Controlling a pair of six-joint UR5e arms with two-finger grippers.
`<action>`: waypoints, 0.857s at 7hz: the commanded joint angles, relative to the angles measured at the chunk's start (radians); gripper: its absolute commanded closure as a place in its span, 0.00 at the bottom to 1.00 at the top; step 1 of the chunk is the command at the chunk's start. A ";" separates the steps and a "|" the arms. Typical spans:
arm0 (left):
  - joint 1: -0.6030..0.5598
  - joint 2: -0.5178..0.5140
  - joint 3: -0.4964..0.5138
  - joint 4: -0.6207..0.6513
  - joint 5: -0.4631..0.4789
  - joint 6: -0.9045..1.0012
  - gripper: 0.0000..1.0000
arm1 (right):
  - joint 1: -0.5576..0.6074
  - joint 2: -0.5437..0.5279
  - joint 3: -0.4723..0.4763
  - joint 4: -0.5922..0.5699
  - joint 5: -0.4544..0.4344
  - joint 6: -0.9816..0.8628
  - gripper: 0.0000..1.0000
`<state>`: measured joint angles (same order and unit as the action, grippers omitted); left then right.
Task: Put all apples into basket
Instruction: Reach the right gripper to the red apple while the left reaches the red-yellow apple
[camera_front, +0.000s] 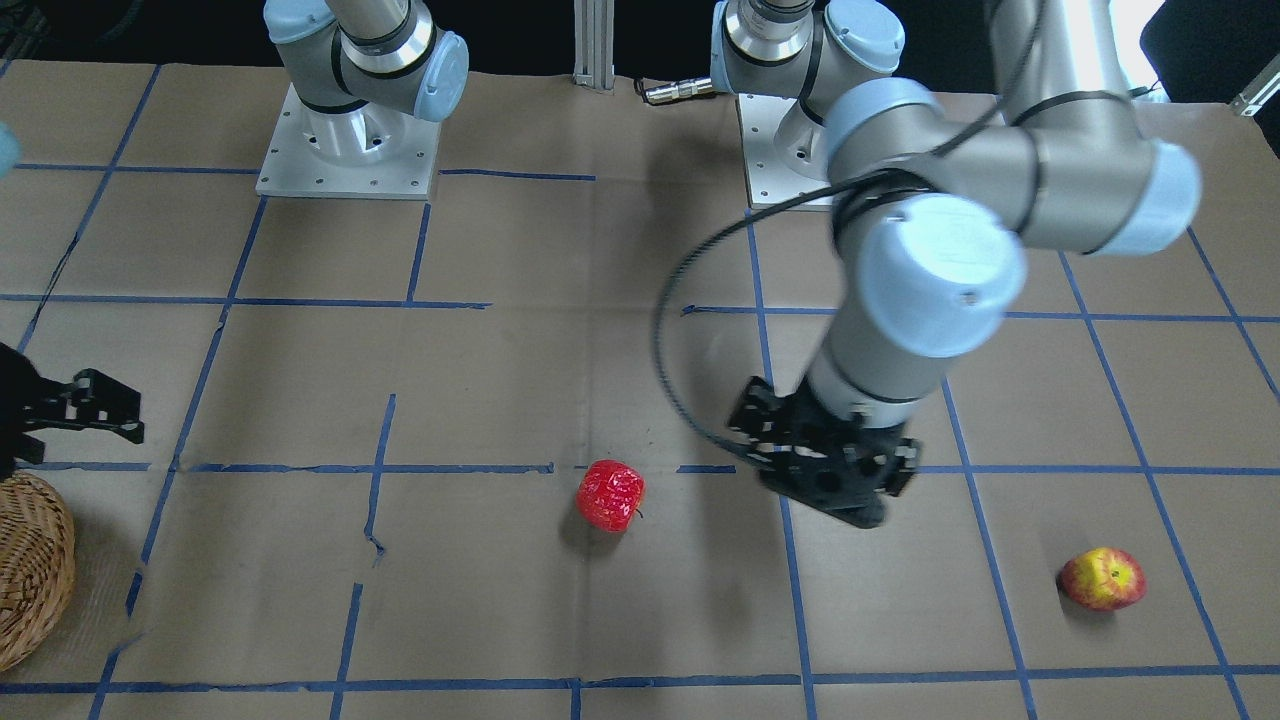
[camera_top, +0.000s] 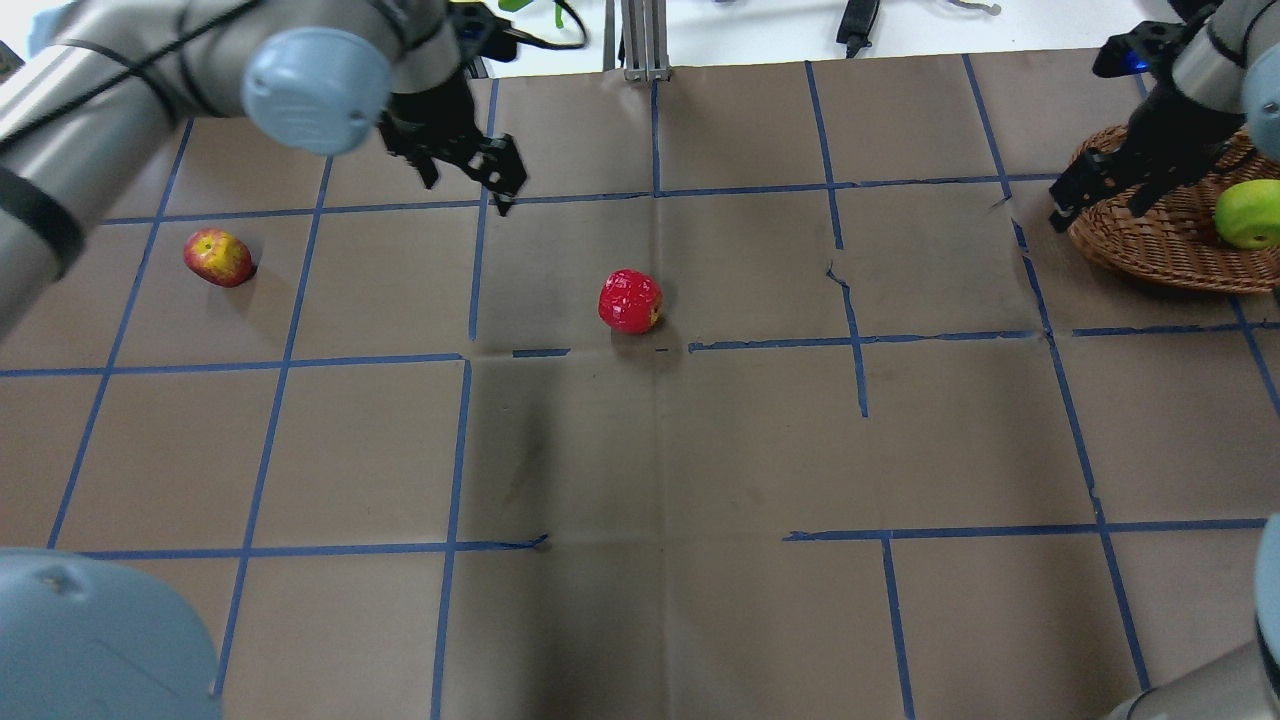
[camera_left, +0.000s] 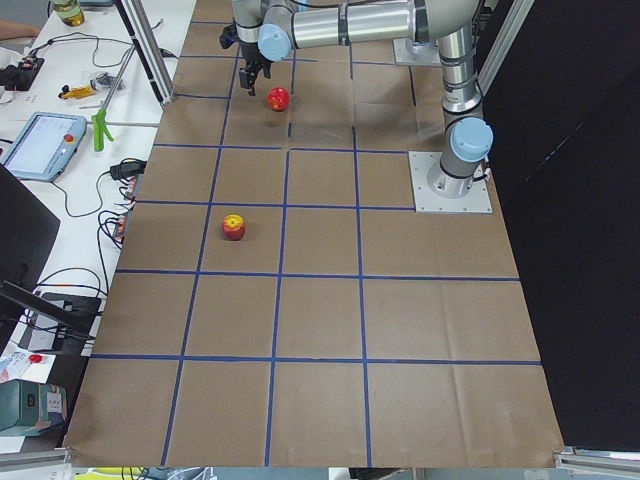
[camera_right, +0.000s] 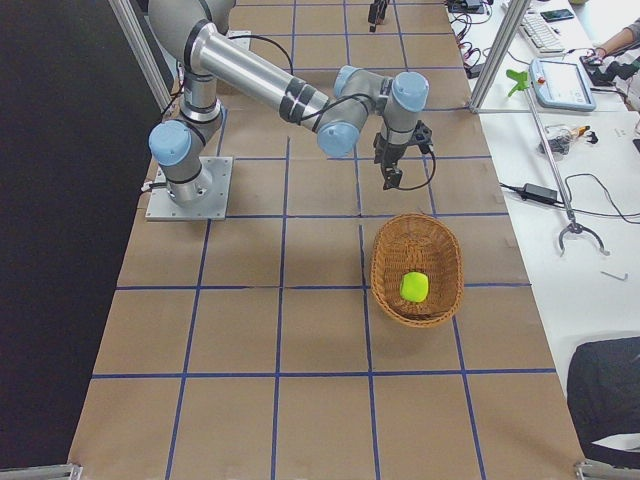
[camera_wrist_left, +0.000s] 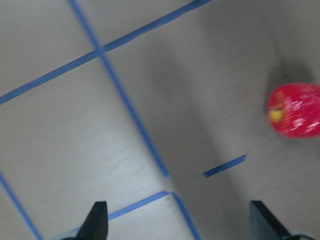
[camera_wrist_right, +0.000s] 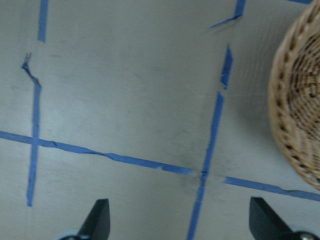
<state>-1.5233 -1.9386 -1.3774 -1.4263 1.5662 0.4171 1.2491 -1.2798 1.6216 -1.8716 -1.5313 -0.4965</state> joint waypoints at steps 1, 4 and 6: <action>0.338 0.011 -0.006 -0.057 -0.008 0.078 0.02 | 0.238 -0.013 0.058 -0.057 -0.016 0.386 0.02; 0.390 -0.155 0.018 0.205 -0.006 0.077 0.06 | 0.500 0.098 0.008 -0.223 -0.001 0.805 0.00; 0.399 -0.238 0.027 0.298 -0.032 0.078 0.08 | 0.652 0.213 -0.138 -0.225 -0.003 1.096 0.00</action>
<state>-1.1319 -2.1295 -1.3543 -1.1917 1.5487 0.4937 1.8109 -1.1362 1.5655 -2.0881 -1.5357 0.4039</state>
